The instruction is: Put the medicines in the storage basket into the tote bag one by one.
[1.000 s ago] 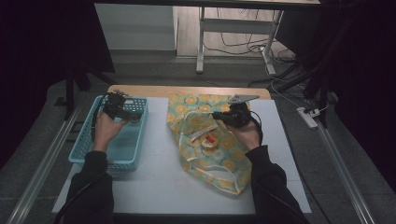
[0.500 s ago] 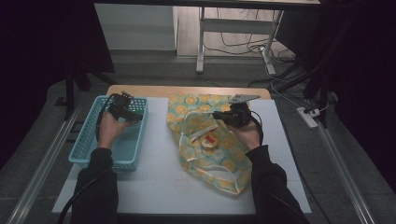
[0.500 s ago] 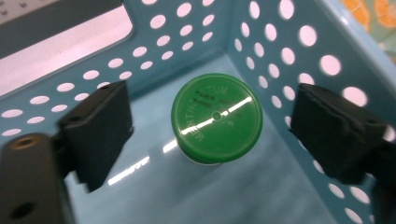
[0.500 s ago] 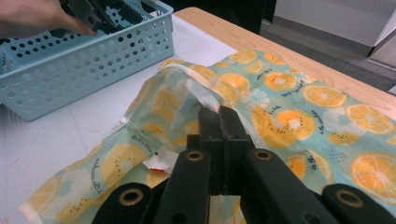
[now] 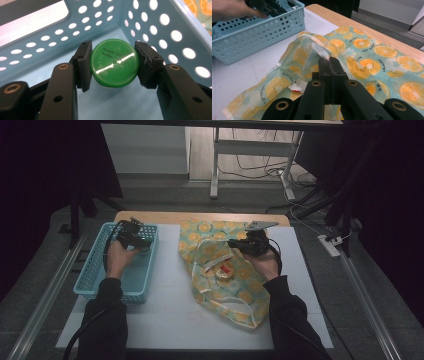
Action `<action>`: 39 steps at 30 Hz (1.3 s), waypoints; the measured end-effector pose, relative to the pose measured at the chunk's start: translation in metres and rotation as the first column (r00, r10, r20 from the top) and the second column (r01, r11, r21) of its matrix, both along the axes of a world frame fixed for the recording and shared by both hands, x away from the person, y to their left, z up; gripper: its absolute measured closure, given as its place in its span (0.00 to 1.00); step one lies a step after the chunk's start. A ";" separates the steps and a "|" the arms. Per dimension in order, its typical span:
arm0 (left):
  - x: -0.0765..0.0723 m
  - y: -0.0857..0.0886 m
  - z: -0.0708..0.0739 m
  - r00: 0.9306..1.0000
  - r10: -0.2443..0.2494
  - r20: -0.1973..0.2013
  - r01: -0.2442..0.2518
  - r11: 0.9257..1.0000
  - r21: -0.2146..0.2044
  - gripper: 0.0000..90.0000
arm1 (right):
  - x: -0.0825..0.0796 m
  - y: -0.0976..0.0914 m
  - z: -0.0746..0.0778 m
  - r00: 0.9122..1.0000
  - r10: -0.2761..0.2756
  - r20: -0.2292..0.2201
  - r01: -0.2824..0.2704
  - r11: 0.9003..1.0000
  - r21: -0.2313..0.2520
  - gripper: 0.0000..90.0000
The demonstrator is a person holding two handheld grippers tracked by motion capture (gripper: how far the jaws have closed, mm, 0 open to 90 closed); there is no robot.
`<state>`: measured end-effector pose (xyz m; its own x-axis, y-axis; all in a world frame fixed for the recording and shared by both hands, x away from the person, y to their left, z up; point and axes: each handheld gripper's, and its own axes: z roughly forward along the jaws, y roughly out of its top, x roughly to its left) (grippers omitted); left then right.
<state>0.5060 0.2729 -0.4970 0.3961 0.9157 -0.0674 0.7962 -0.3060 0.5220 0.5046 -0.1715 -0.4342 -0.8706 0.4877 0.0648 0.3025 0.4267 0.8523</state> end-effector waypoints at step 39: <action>-0.041 -0.016 0.088 0.983 -0.115 0.140 0.133 0.984 -0.121 0.58 | -0.002 0.001 0.003 1.000 0.000 -0.006 0.000 1.000 0.010 1.00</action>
<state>0.4647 0.2567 -0.4091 0.5194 0.8458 -0.1215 0.6775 -0.3210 0.6617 0.5029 -0.1709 -0.4315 -0.8699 0.4874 0.0755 0.3082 0.4177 0.8547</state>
